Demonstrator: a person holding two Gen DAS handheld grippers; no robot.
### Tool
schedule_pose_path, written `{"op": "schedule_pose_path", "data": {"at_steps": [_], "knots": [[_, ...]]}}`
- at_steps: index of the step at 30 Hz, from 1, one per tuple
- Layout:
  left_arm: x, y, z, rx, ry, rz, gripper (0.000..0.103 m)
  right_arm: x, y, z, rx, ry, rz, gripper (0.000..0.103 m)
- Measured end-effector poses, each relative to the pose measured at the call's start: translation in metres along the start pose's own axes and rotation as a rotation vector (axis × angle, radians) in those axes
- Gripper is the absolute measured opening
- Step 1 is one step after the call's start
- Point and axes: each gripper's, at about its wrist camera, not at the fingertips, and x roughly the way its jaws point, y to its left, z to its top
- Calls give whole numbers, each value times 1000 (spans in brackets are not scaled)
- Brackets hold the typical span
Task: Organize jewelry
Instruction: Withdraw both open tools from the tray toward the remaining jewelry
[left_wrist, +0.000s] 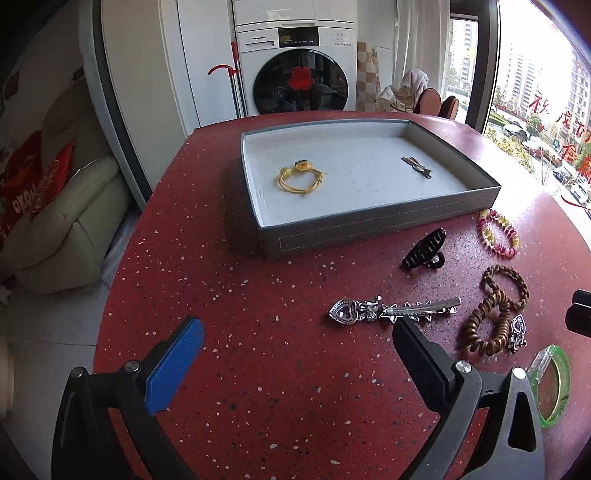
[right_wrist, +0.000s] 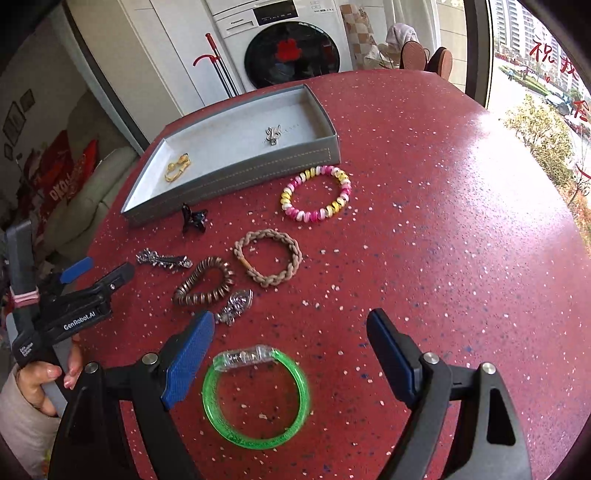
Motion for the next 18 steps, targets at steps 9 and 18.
{"op": "schedule_pose_path", "data": {"at_steps": [9,18], "knots": [[17,-4,-3,123,18,6,103,2,-1,-21,-29,36,-52,87],[30,-18,10,170,23,-28,103,11,8,-30,-95,56,-117,75]]}}
